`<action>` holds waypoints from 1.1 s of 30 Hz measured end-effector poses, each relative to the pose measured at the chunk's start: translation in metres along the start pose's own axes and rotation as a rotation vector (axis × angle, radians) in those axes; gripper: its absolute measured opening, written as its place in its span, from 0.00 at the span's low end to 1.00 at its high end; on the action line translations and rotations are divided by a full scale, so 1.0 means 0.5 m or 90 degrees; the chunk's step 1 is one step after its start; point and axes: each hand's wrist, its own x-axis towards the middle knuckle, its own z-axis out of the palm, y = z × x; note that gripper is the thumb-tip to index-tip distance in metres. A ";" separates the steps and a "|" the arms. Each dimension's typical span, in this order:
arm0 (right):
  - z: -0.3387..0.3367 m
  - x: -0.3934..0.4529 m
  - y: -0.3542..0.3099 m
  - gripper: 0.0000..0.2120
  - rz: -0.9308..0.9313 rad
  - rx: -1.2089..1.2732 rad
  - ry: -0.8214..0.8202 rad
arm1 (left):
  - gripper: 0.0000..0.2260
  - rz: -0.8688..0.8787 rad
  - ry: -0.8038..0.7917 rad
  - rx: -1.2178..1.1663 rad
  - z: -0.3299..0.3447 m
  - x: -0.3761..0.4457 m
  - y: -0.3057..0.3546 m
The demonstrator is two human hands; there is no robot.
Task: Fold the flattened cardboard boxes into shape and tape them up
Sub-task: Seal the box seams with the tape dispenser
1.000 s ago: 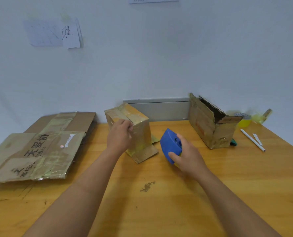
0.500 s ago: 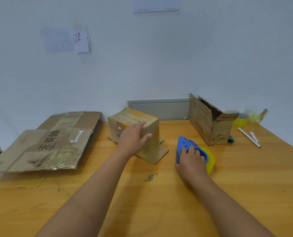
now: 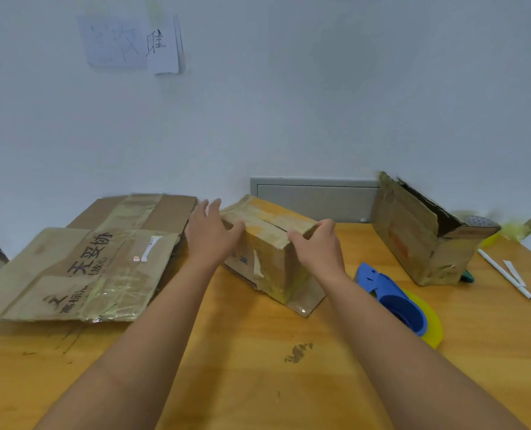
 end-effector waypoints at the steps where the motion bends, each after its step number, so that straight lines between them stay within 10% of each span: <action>1: 0.001 0.014 0.004 0.25 -0.004 -0.003 0.003 | 0.36 -0.027 -0.041 -0.026 0.005 0.013 -0.002; 5: -0.014 0.076 0.016 0.10 -0.044 -0.024 0.034 | 0.33 -0.076 -0.033 -0.037 0.039 0.040 0.001; 18: -0.031 0.132 0.022 0.18 -0.086 -0.233 0.060 | 0.11 -0.179 0.034 -0.299 0.046 0.033 -0.016; 33: -0.042 0.093 0.071 0.13 -0.129 -0.168 0.119 | 0.02 -0.107 0.040 -0.229 0.069 -0.023 0.000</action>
